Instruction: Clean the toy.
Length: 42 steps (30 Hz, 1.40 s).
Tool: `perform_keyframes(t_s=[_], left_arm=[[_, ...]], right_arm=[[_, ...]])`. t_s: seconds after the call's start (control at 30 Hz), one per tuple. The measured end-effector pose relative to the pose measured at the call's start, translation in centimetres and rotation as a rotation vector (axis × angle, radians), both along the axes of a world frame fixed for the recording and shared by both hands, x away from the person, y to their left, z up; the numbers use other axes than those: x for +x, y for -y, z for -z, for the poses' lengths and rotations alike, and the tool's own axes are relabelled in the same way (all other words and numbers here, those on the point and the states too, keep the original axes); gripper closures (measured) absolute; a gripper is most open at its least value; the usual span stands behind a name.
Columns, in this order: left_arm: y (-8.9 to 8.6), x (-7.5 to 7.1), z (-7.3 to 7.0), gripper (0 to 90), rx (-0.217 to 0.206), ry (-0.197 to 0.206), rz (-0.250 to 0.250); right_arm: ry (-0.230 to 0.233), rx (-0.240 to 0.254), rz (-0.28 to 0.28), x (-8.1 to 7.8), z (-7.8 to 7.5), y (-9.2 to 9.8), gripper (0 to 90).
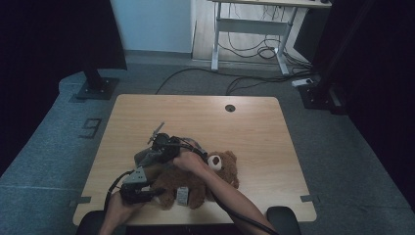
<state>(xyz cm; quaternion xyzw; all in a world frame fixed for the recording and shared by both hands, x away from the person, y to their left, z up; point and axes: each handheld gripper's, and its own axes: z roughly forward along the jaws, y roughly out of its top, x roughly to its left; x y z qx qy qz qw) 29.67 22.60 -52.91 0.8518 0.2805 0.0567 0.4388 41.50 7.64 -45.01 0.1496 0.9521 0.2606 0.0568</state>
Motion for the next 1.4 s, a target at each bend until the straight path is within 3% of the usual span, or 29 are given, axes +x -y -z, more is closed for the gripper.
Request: perform_keyframes(t_s=[0.1,0.3,0.4,0.53,0.93,1.1,1.4], left_arm=[[0.0,0.0,0.0,64.2,-0.003,-0.004,-0.004],[0.0,0.1,0.0,64.2,-0.005,-0.006,-0.009],[0.0,0.1,0.0,64.1,-0.005,-0.006,-0.009],[0.0,0.1,0.0,64.1,-0.003,-0.006,-0.007],[-0.1,0.0,0.0,64.1,-0.006,-0.008,0.004],[-0.1,0.0,0.0,63.9,-0.007,-0.008,0.005],[-0.1,0.0,0.1,63.0,-0.01,-0.009,0.002]], right_arm=[[0.011,-0.007,0.021,0.5,0.2,0.4,68.7],[-0.002,0.042,0.07,1.8,0.3,1.6,68.7],[0.018,0.051,0.091,2.2,-0.1,2.1,68.7],[0.052,0.044,0.14,3.0,-0.3,3.2,68.6],[0.041,0.031,0.283,5.6,0.4,7.3,68.3],[0.054,0.077,0.283,5.4,-1.2,8.3,68.2],[0.11,0.157,0.269,4.1,-6.1,11.1,68.2]])
